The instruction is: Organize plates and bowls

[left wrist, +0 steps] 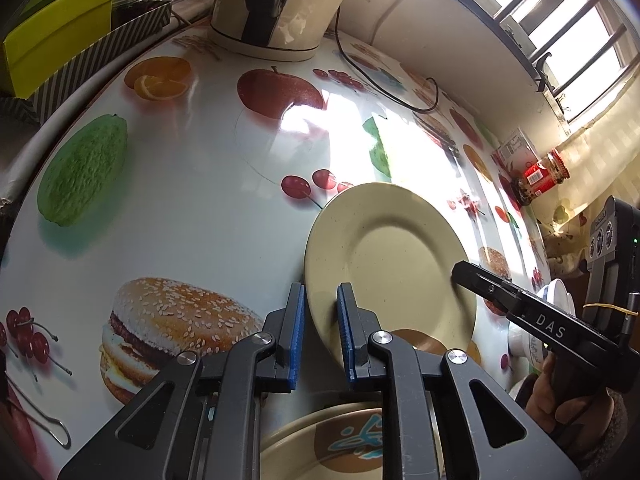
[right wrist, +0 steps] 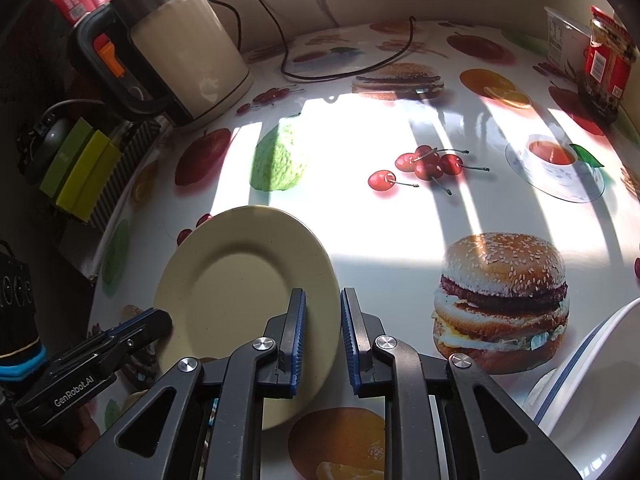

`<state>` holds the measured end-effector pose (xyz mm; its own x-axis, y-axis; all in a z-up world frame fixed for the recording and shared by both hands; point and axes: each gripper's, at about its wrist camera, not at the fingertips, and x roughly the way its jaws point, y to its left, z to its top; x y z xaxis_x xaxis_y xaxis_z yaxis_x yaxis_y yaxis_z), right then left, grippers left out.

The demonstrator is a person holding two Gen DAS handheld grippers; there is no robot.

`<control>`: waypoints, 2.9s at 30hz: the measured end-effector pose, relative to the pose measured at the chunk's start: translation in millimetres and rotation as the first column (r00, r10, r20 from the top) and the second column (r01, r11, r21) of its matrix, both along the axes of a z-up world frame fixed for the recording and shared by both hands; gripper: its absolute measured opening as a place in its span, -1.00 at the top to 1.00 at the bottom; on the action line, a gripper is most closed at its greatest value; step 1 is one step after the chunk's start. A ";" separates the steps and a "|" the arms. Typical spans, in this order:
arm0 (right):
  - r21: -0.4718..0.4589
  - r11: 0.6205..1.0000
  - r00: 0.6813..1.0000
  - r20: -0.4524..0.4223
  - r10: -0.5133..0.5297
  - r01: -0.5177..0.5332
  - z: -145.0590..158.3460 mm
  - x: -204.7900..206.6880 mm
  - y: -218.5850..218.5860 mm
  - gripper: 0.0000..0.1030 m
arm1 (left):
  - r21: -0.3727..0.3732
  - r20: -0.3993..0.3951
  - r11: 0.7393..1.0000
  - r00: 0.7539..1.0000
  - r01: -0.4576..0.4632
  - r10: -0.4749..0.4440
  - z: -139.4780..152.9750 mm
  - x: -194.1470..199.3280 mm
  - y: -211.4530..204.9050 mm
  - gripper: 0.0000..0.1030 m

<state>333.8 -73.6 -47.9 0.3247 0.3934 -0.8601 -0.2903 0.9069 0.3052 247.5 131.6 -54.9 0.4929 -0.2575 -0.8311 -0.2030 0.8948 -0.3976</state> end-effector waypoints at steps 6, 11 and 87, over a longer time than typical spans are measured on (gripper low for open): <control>0.010 1.000 1.000 0.002 0.001 -0.001 3.2 -0.7 2.2 0.66 | 0.018 0.005 1.000 1.000 -0.004 0.004 4.2 -0.7 1.5 0.67; 0.020 1.000 1.000 0.009 0.002 -0.003 8.8 -1.4 2.8 0.66 | 0.015 0.013 1.000 1.000 -0.008 0.008 8.2 -2.2 2.9 0.67; 0.093 0.994 0.998 0.024 0.051 -0.053 36.5 -110.1 0.8 0.66 | 0.028 0.057 0.998 0.997 -0.056 0.054 30.2 -114.0 6.6 0.67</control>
